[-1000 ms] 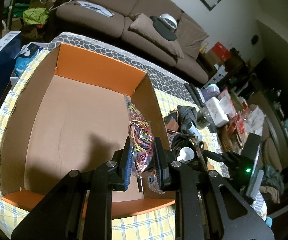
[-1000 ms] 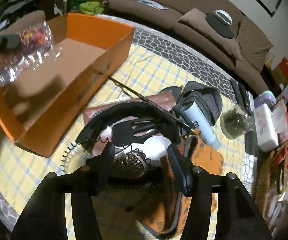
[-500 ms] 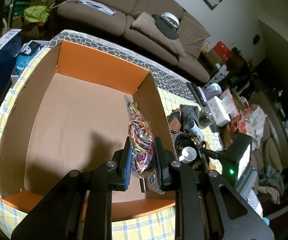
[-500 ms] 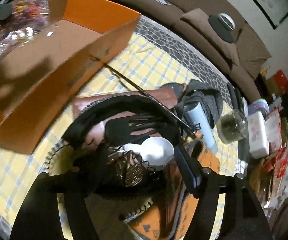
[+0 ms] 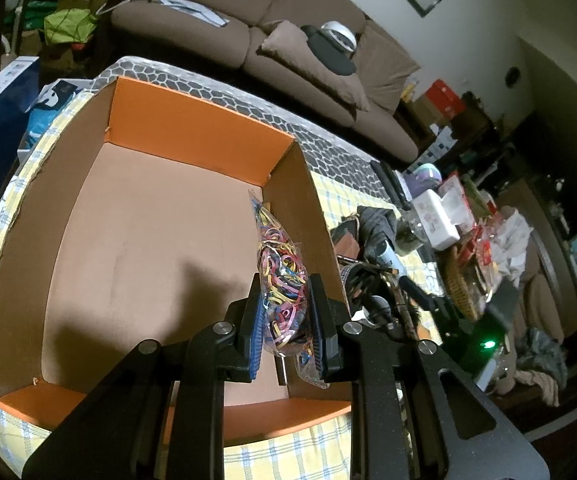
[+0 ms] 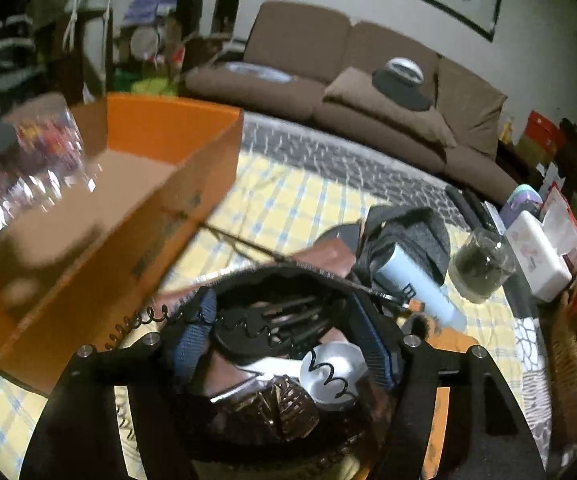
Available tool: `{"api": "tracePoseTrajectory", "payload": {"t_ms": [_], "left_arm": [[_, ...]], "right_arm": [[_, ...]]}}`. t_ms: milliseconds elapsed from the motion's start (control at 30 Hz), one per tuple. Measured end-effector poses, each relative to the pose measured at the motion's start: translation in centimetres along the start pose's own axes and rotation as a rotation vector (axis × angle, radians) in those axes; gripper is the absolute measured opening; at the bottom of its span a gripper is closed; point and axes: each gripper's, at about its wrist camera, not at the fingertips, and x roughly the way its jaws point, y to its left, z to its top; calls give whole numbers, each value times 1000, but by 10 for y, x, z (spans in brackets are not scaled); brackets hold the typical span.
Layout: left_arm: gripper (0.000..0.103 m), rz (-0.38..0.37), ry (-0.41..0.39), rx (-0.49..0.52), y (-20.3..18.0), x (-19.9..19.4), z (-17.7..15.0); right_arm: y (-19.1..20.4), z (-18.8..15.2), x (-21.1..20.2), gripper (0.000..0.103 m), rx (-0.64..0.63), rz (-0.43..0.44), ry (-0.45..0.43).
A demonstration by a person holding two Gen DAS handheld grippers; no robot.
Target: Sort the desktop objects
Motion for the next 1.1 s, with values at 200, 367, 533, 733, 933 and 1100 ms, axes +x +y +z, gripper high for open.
{"api": "tracePoseTrajectory", "payload": {"t_ms": [200,367,533,733,933,1100], "left_arm": [[18,0,-5,-1,0,-2,0],[18,0,-20,-15,4,-8,2],[18,-4,-26,-23,9,-12,4],[18,4,-35,-32,17,-18,5],[18,11,-46,-49,28,-26,6],[18,42,-37,-69,41,-27,8]], "right_arm": [[-9,18,-23,69,84,12,-67],[-14,36,-45,69,139,10,-143],[-19,59,-72,71,201,19,-226],[-20,81,-93,71,271,54,-284],[-7,96,-95,71,293,123,-301],[19,102,-90,71,263,186,-278]]}}
